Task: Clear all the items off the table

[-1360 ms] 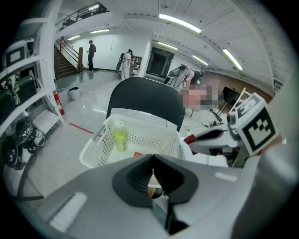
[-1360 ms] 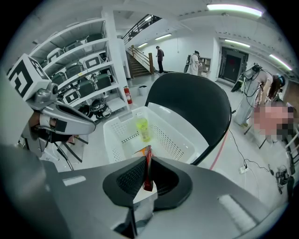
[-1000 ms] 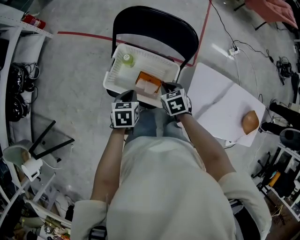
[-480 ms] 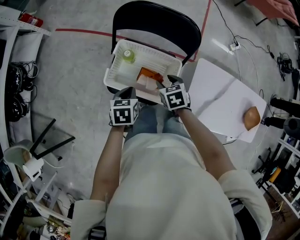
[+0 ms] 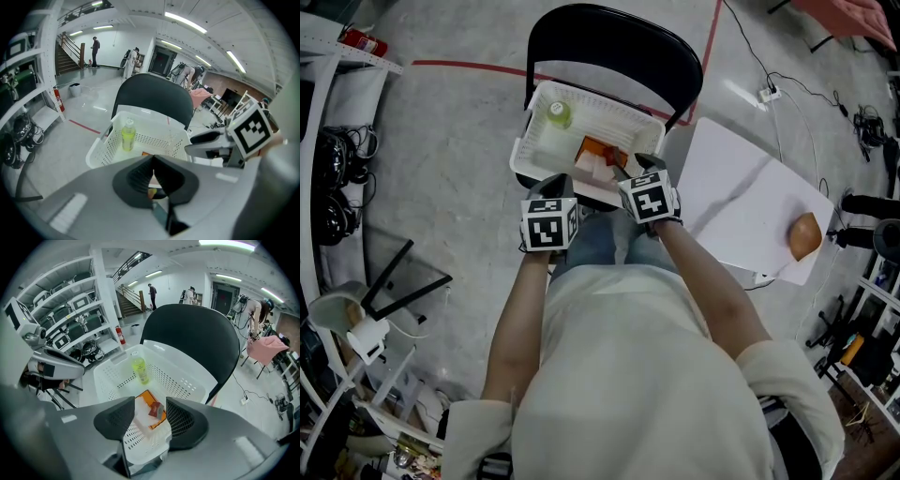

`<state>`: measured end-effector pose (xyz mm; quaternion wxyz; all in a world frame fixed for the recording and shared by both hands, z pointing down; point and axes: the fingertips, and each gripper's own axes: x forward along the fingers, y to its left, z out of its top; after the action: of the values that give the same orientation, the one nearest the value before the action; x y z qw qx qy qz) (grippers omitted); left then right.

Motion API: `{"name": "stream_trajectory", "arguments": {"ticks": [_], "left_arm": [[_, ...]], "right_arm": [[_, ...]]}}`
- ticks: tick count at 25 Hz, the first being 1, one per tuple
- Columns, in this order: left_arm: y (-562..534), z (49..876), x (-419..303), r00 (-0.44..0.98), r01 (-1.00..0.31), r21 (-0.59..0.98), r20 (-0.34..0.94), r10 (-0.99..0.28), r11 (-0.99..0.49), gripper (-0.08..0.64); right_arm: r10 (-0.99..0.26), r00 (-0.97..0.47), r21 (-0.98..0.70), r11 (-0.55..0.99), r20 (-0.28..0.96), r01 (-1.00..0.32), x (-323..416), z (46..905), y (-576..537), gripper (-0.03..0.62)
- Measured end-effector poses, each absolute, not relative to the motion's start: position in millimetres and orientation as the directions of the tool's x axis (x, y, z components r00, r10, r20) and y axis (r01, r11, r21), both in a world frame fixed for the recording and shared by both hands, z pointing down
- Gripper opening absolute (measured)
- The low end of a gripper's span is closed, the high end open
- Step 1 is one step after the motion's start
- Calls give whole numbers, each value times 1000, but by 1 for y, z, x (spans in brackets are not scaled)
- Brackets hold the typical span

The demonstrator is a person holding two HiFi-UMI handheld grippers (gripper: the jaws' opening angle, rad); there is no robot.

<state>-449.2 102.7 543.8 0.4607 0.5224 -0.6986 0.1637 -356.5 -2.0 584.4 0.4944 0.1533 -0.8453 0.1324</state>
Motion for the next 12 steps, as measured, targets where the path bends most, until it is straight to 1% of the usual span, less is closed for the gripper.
{"name": "stream_trajectory", "arguments": {"ticks": [12], "left_arm": [[100,537,-445,-25,-888,256,802,-597,381,8]], "right_arm": [[-143,-479,-63,920,866,-388,-359,576,0,201]]}}
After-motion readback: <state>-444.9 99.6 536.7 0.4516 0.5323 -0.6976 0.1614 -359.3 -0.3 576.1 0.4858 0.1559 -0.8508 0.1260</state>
